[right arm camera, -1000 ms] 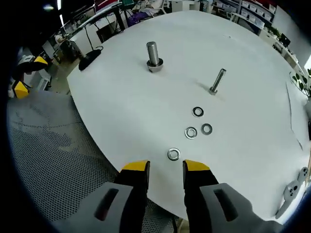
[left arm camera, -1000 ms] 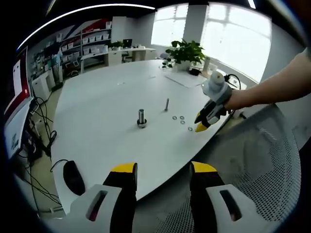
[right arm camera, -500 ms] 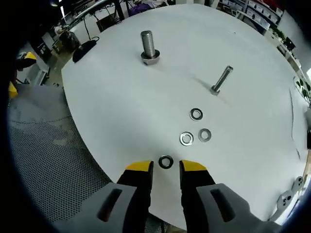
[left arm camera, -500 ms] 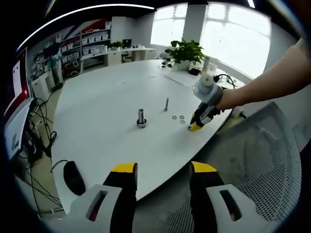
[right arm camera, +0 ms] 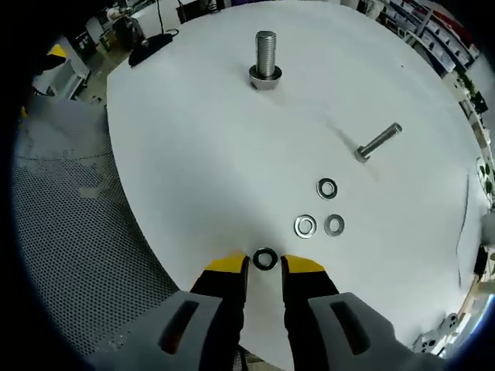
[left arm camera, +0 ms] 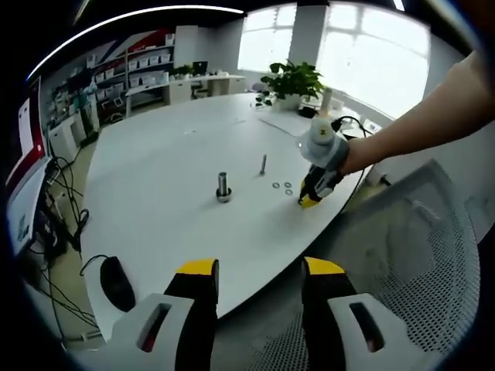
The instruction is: Place the washer onto the threaded stud by aligning its center hole with the stud, sliding it down to the base, and recovering from edge contact or off-axis alignment until the washer reaches the visible bottom stop.
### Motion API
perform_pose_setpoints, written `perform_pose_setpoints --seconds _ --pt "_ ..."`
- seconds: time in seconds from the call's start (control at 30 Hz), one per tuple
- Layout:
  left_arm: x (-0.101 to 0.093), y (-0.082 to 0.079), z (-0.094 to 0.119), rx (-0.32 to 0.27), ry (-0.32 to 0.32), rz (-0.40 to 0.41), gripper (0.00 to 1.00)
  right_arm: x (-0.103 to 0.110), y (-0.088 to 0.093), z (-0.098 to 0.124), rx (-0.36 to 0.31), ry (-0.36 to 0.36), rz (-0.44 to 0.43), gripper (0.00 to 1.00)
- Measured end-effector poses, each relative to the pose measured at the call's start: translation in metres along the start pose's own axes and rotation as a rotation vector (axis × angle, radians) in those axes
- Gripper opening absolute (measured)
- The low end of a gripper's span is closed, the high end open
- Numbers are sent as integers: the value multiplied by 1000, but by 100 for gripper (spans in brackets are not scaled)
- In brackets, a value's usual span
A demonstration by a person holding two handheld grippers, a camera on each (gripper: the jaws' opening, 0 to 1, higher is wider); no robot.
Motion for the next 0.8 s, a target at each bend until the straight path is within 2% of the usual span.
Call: perform_pose_setpoints --seconds 0.17,0.37,0.4,0.43,0.5,0.67,0.8 --pt "0 1 -1 5 5 -1 41 0 -2 0 85 -10 20 20" --pt "0 1 -1 5 6 1 41 -2 -2 -1 201 -57 140 18" --pt "0 1 -1 6 6 2 41 -5 -2 -2 204 -58 206 17" --pt "0 2 -1 7 7 1 41 -4 -3 -3 206 -69 232 17" --pt "-1 2 -1 8 7 -2 41 -3 -2 -2 215 -67 236 17" --pt "-1 1 0 6 8 3 40 -2 -2 -2 216 -25 165 16" --pt "-1 0 0 2 9 -1 39 -3 -1 0 149 -7 124 15"
Point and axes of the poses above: the point that each gripper's makers call its tool centre point, and the gripper's own axes: z roughly backward along the fingers, x roughly to its left, y roughly out of its underside, the point moved 2 cm from there along z, roughly backward along the fingers, and after that the axes turned 2 degrees about y, right-handed, at the moved point
